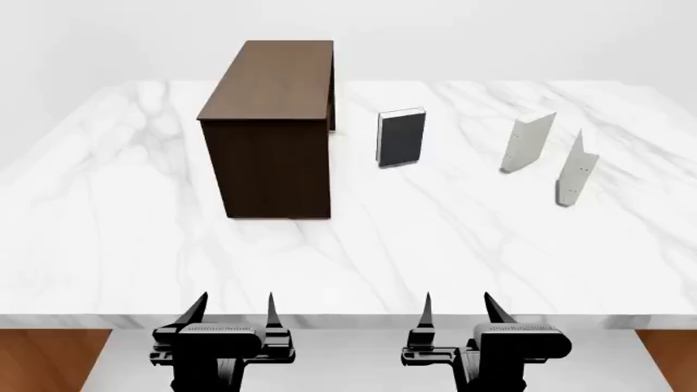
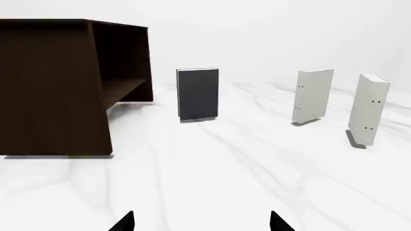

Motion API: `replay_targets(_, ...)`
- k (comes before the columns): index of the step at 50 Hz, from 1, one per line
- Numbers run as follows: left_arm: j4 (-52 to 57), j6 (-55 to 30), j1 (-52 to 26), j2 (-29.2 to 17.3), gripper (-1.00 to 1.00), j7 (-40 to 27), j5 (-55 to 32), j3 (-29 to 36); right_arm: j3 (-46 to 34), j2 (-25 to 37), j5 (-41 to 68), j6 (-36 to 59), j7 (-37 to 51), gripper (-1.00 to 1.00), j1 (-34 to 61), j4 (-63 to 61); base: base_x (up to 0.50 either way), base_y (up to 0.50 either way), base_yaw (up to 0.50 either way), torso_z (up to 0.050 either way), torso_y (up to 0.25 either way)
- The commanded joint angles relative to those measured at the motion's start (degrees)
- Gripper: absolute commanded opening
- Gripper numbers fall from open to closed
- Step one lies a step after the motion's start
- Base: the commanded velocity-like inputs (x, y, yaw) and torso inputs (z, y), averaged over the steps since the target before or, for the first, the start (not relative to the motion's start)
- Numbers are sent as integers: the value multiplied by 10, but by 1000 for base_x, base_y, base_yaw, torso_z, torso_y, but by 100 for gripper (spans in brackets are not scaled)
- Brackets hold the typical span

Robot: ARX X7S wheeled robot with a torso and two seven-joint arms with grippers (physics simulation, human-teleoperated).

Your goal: Pick up the book on the right and place it under the cabinet shelf.

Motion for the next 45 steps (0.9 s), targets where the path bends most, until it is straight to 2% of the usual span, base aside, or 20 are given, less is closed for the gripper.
replay_targets(1,5,-3,0,-9,100,-10,-10,10,-11,9,8,3,12,100,0,-3,0,0,0,0,0)
replay_targets(9,49,-32,-2,-21,100,-21,-39,22,-36,23,4,33,44,100,2,-45,0,0,0,0,0)
replay_targets(19,222,-195,-56,-43,100,-40,-52,36,-28,41,42,174,48,100,34,-206,0,0,0,0,0)
replay_targets(26,312,-299,-116,-50,100,-53,-79,26,-35,62,35,251,57,100,72,-295,0,0,0,0,0)
replay_targets(34,366,-398,-210,-73,100,-62,-82,32,-30,83,47,333,51,100,132,-362,0,0,0,0,0)
replay_targets(45,396,-484,-306,-79,100,-70,-98,33,-35,92,49,420,59,100,228,-399,0,0,0,0,0)
